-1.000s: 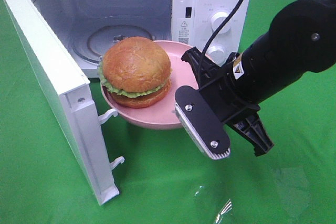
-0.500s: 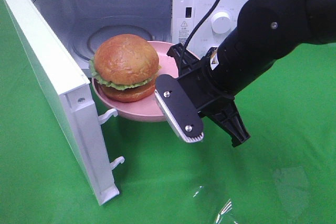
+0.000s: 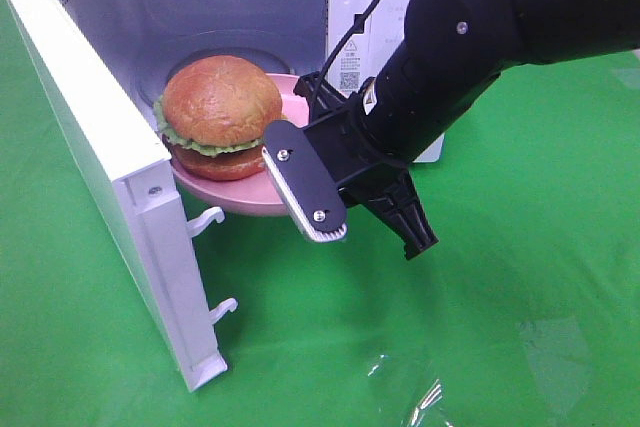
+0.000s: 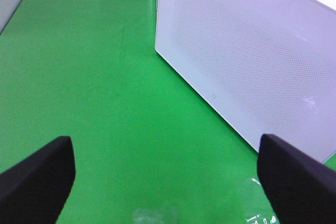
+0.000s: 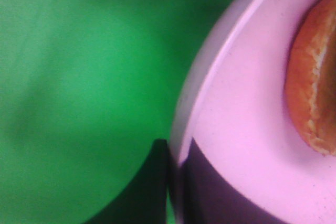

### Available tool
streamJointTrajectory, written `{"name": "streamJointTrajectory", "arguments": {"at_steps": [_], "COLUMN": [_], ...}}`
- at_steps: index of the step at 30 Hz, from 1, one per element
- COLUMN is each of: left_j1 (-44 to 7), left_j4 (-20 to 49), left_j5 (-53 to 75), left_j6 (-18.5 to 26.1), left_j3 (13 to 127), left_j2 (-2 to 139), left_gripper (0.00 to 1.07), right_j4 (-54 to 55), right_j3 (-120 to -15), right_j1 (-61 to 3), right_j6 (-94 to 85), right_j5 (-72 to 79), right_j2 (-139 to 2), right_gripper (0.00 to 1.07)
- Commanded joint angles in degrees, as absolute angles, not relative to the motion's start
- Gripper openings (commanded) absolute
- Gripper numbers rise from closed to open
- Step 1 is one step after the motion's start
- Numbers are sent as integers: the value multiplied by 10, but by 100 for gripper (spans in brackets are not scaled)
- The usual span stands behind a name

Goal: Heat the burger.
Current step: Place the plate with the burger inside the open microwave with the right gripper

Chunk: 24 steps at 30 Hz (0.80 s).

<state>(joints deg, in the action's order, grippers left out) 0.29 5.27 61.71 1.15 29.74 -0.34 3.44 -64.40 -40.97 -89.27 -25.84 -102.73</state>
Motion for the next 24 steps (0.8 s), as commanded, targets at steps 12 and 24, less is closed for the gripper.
{"name": "streamJointTrajectory", "arguments": {"at_steps": [12,24], "left_j1": [4,4], "left_j4": [57,57], "left_j5": [612,612], "left_j6": [11,11], "left_j3": [296,296], "left_j2": [-11,-11], "left_gripper": [86,86], "right_j4": [49,44], "right_j3": [-716,-763], "right_j1": [-402,-402], "right_j6": [-886,-865], "right_j5": [-260,-260], "right_j2": [-1070,-1096], "right_gripper": [0,0]}}
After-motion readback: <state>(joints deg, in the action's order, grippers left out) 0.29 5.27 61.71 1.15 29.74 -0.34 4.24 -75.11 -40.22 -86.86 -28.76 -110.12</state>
